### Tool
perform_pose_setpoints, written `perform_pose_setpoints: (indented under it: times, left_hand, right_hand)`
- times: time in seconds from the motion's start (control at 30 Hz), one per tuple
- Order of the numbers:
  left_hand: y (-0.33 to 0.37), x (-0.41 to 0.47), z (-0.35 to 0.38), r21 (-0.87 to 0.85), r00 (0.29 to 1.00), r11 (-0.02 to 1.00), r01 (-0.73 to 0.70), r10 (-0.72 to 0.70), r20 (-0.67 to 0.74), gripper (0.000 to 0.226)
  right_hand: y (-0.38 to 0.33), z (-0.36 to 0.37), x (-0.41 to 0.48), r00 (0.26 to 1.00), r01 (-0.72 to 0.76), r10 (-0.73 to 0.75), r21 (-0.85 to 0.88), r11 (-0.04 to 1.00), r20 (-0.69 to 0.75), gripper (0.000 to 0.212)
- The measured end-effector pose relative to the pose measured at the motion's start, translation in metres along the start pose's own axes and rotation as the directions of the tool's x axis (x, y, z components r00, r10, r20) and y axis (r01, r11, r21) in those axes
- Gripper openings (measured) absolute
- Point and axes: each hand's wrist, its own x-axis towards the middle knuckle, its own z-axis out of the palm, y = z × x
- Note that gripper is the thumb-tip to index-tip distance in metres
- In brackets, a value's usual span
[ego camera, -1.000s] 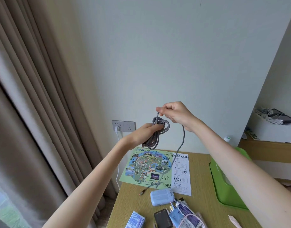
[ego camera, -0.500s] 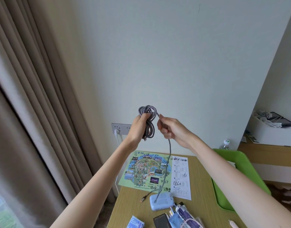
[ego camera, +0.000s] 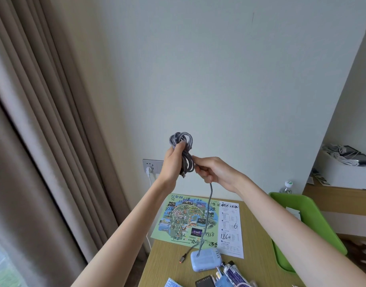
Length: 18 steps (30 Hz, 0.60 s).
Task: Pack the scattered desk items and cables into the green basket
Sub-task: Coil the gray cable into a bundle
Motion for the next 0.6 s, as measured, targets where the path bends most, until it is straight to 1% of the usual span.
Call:
perform_pose_setpoints:
  times: [0.07, 0.1, 0.2, 0.27, 0.37, 0.43, 0.53, 0.6]
  left_hand:
    - [0.003, 0.006, -0.004, -0.087, 0.996, 0.995, 0.05, -0.055, -0.064, 0.024]
    - [0.005, 0.008, -0.007, -0.15, 0.993, 0.987, 0.065, -0.078, -0.087, 0.024]
    - [0.013, 0.014, -0.017, -0.396, 0.984, 0.914, 0.087, -0.142, -0.111, 0.027]
    - [0.016, 0.016, -0.025, -0.46, 0.978, 0.884, 0.083, -0.161, -0.133, 0.026]
    - [0.019, 0.02, -0.038, -0.387, 0.963, 0.919, 0.08, -0.172, -0.208, 0.022]
    - [0.019, 0.021, -0.046, -0.317, 0.961, 0.945, 0.083, -0.16, -0.226, 0.022]
    - [0.016, 0.02, -0.057, -0.11, 0.969, 0.992, 0.063, -0.087, -0.23, 0.024]
    - [0.012, 0.017, -0.063, 0.031, 0.984, 0.999, 0.015, -0.009, -0.18, 0.031]
  right_hand:
    - [0.0, -0.004, -0.001, 1.0, -0.001, 0.001, -0.015, 1.0, -0.027, 0.037]
    - [0.0, -0.006, -0.001, 0.999, 0.002, -0.002, 0.004, 1.0, -0.041, 0.036]
    - [-0.003, -0.009, 0.0, 0.996, 0.04, -0.03, 0.12, 0.992, -0.081, 0.036]
    - [-0.007, -0.009, 0.002, 0.993, 0.074, -0.055, 0.183, 0.98, -0.108, 0.037]
    - [-0.014, -0.007, 0.005, 0.988, 0.113, -0.085, 0.225, 0.968, -0.129, 0.038]
    - [-0.018, -0.005, 0.008, 0.987, 0.128, -0.102, 0.231, 0.964, -0.121, 0.04]
    - [-0.023, 0.0, 0.013, 0.99, 0.125, -0.109, 0.199, 0.972, -0.091, 0.039]
    - [-0.026, 0.0, 0.015, 0.993, 0.111, -0.103, 0.164, 0.98, -0.058, 0.034]
